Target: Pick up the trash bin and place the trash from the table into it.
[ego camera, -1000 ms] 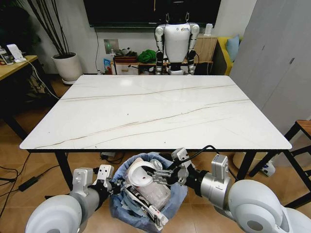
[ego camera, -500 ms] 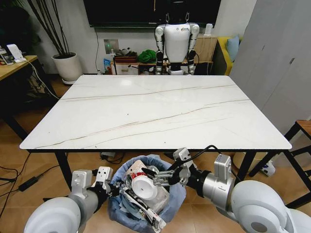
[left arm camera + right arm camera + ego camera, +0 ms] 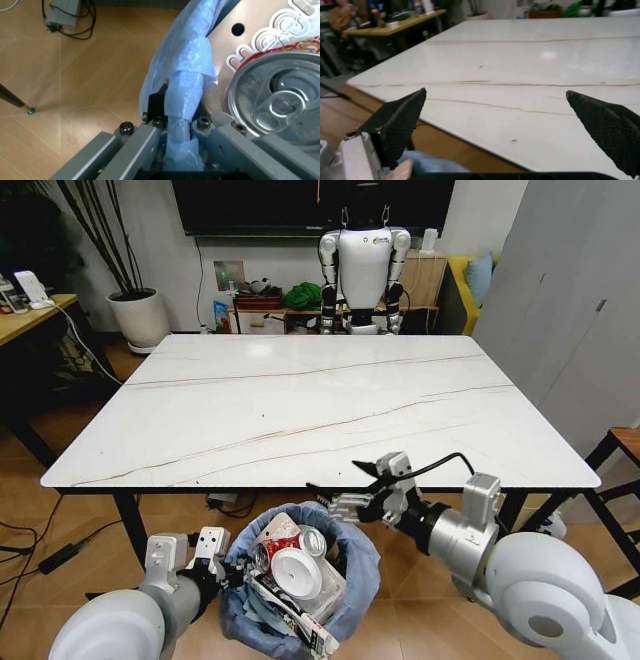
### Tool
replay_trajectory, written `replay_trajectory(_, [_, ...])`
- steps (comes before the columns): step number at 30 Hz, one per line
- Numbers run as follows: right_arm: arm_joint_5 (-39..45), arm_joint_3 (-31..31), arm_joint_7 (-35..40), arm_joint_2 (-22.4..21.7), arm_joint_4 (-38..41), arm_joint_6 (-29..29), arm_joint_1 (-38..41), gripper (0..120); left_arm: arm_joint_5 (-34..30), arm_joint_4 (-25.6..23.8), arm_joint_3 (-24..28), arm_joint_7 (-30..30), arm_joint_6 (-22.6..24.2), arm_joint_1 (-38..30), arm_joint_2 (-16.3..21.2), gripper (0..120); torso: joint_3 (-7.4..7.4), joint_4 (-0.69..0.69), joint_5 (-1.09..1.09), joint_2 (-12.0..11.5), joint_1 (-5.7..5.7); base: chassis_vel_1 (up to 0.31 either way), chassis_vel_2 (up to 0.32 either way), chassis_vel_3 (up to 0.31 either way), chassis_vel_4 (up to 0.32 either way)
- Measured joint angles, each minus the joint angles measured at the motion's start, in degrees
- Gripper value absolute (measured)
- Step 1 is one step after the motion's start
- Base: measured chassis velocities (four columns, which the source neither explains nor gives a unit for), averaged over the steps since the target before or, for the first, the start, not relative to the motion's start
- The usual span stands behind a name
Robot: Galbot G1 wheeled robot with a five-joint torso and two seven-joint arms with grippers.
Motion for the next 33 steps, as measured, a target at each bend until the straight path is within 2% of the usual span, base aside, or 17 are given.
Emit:
replay_trajectory(2, [-1.07, 2.45, 0.32, 1.01, -0.64, 0.33, -1.76, 100, 0.02, 0.0, -0.01, 0.0, 0.0, 0.07, -0.03, 0, 0.0, 0.0, 0.0, 0.0, 0.0, 0.0, 0.0, 0.0, 0.0])
replay_trajectory(5, [-7.79, 8.2, 0.35, 4.81, -2.94, 1.71, -7.2, 100, 0.1, 0.0, -0.11, 0.01, 0.0, 0.3, -0.05, 0, 0.0, -0.01, 0.0, 0.0, 0.0, 0.0, 0.0, 0.0, 0.0])
replay_trajectory(6, [-7.79, 8.2, 0.35, 4.81, -2.94, 1.71, -7.2, 100, 0.1, 0.0, -0.11, 0.01, 0.0, 0.3, -0.05, 0, 0.0, -0.01, 0.0, 0.0, 0.0, 0.0, 0.0, 0.0, 0.0])
replay_trajectory(8, [-15.51, 11.27, -1.17, 7.88, -4.55, 3.54, -11.09, 100, 0.18, 0.0, -0.16, 0.02, 0.0, 0.5, 0.02, 0, 0.0, -0.02, 0.01, 0.0, 0.0, 0.0, 0.0, 0.0, 0.0])
replay_trajectory(9, [-15.51, 11.27, -1.17, 7.88, -4.55, 3.54, -11.09, 100, 0.18, 0.0, -0.16, 0.02, 0.0, 0.5, 0.02, 0, 0.0, -0.02, 0.01, 0.0, 0.0, 0.0, 0.0, 0.0, 0.0])
replay_trajectory(11, [-22.69, 13.92, -3.52, 11.17, -5.39, 5.32, -14.76, 100, 0.2, 0.0, -0.16, 0.05, 0.0, 0.65, 0.14, 0, 0.0, -0.02, 0.0, 0.0, 0.0, 0.0, 0.0, 0.0, 0.0])
replay_trajectory(13, [-24.6, 14.52, -4.01, 12.33, -5.59, 5.95, -15.77, 100, 0.2, 0.0, -0.17, 0.05, 0.0, 0.72, 0.2, 0, 0.0, -0.02, 0.0, 0.0, 0.0, 0.0, 0.0, 0.0, 0.0])
replay_trajectory(16, [-30.93, 16.83, -6.46, 19.43, -6.05, 8.34, -19.28, 100, 0.23, 0.0, -0.63, 0.06, 0.0, 1.14, 0.47, 0, 0.0, -0.01, -0.01, 0.01, 0.0, 0.0, 0.0, 0.0, 0.0])
replay_trajectory(17, [-30.93, 16.83, -6.46, 19.43, -6.05, 8.34, -19.28, 100, 0.23, 0.0, -0.63, 0.06, 0.0, 1.14, 0.47, 0, 0.0, -0.01, -0.01, 0.01, 0.0, 0.0, 0.0, 0.0, 0.0])
replay_trajectory(20, [-33.58, 17.55, -7.31, 24.77, -5.46, 9.2, -21.57, 100, 1.13, 0.01, -0.84, 0.1, 0.0, 1.3, 0.55, 0, 0.0, -0.01, 0.0, 0.0, 0.0, 0.0, 0.0, 0.0, 0.0])
replay_trajectory(24, [-35.7, 17.99, -7.69, 28.19, -4.58, 10.01, -23.53, 100, 2.96, 0.02, -0.85, 0.18, 0.0, 2.36, -0.14, 0, 0.0, -0.01, -0.01, 0.01, 0.0, 0.0, 0.0, 0.0, 0.0])
replay_trajectory(33, [-35.91, 19.42, -7.82, 30.49, -1.53, 10.23, -25.3, 100, 4.09, 0.02, -0.9, -0.62, 0.0, 3.17, -0.67, 0, 0.0, 0.0, -0.01, 0.01, 0.0, 0.0, 0.0, 0.0, 0.0])
